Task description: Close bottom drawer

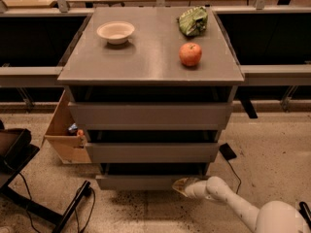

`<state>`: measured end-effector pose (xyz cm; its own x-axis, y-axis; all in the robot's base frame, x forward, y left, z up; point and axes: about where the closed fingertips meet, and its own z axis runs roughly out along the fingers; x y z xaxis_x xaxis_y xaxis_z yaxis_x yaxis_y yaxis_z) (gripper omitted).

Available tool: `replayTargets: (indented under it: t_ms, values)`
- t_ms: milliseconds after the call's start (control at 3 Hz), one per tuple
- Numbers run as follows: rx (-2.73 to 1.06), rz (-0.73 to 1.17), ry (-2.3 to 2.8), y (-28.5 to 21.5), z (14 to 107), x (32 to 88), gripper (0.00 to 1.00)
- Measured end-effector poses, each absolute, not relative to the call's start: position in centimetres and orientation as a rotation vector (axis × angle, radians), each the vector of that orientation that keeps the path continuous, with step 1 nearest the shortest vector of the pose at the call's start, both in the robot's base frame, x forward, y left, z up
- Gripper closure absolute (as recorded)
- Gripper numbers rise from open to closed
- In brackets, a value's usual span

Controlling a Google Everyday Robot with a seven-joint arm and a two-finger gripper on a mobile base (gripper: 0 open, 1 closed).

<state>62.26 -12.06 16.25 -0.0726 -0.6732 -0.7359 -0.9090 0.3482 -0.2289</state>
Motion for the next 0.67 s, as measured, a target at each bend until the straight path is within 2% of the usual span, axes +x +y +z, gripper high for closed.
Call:
replayTargets:
  t_ms: [333,667]
  values:
    - [-1.395,0.374,1.815,-12.05,16.25,62.26,0.15]
    - [-1.395,0.374,1.815,-12.05,16.25,62.26,0.0]
